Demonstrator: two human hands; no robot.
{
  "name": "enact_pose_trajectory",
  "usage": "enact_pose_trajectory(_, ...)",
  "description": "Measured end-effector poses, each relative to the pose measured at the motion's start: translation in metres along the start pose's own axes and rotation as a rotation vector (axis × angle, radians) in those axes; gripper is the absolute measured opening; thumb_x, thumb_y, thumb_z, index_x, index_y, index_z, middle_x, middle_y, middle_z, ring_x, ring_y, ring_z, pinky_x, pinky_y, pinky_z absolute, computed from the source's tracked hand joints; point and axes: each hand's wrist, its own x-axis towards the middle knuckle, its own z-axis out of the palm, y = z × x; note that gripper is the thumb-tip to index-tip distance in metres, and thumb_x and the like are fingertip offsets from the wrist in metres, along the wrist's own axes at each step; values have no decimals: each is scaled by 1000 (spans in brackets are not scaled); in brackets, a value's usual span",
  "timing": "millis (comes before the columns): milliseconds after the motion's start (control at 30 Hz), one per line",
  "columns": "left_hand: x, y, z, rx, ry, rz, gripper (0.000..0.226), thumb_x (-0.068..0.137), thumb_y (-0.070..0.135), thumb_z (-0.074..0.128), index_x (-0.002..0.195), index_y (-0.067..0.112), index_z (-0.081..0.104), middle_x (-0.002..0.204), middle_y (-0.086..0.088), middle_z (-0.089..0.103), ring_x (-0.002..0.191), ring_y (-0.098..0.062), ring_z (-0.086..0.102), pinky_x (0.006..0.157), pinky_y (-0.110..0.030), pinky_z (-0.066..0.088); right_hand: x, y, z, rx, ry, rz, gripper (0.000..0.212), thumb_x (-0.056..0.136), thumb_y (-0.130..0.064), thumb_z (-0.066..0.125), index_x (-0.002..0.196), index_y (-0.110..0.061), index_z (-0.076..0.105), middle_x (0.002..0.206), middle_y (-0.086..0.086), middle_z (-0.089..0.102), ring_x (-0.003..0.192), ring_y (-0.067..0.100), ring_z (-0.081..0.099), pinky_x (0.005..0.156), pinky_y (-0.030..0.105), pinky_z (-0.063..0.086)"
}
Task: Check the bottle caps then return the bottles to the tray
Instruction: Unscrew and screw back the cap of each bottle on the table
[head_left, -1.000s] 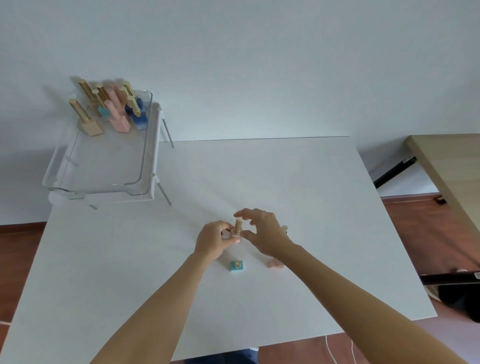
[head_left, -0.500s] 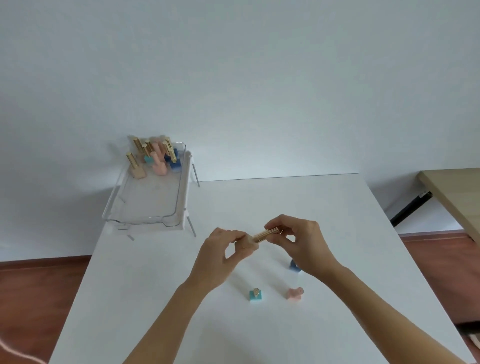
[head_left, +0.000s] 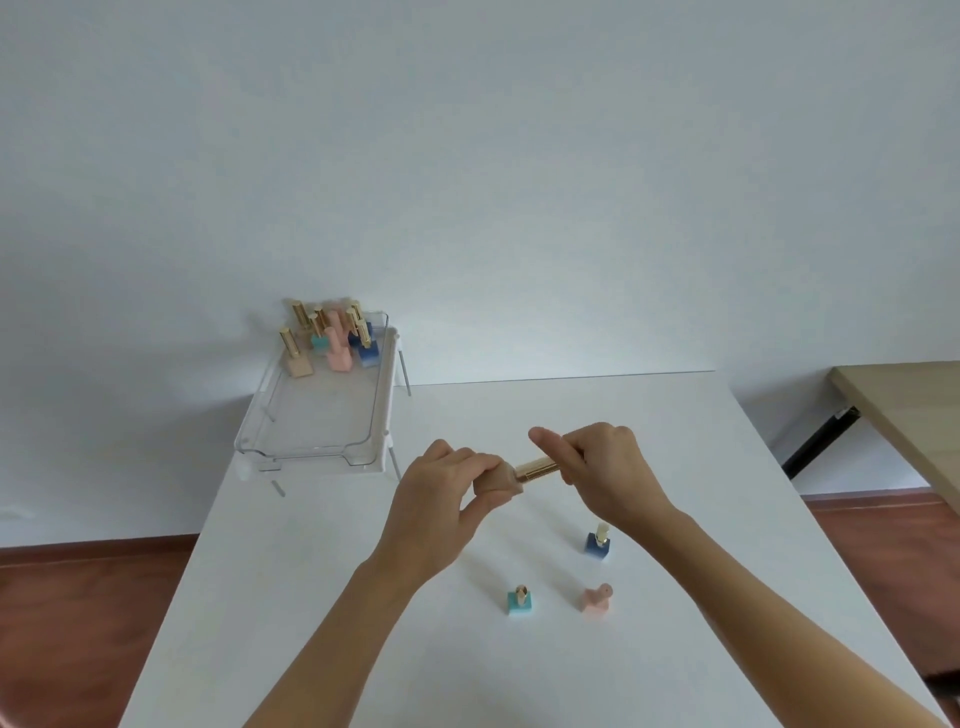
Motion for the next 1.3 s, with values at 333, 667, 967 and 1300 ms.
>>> enact_pose_trajectory(333, 0, -1, -5, -4, -13, -27, 11, 89, 44, 61, 97, 37, 63, 84, 19, 65, 77, -7, 44, 65, -21, 42, -10, 10, -18, 64, -106, -340, 22, 82, -14, 74, 98, -27, 68, 80, -12, 68, 71, 6, 58, 64, 10, 44)
enact_pose_trajectory(667, 4, 8, -7, 13, -23, -5, 12, 89, 42, 62, 97, 34, 64, 78, 21, 58, 74, -6, 40, 65, -22, 40, -10, 2, -18, 28, -136, -63, 49, 86, -64, 48, 69, -22, 66, 46, -11, 59, 47, 3, 52, 51, 14, 38)
enact_pose_trajectory(967, 0, 10, -2, 9, -14, 14, 15, 89, 48, 58, 97, 37, 63, 76, 17, 60, 76, -2, 43, 60, -17, 34, -20, 7, -23, 62, -106, -217, 11, 91, -26, 64, 84, -18, 67, 59, 10, 59, 49, 5, 51, 50, 16, 37)
enact_pose_trajectory(1300, 2, 15, 12, 0, -41, 5, 15, 87, 46, 61, 98, 35, 63, 77, 19, 60, 77, -2, 45, 59, -13, 31, -30, 20, -23, 56, -22, -254, 5, 87, -22, 69, 92, -21, 71, 61, -9, 60, 58, 7, 47, 56, 11, 37)
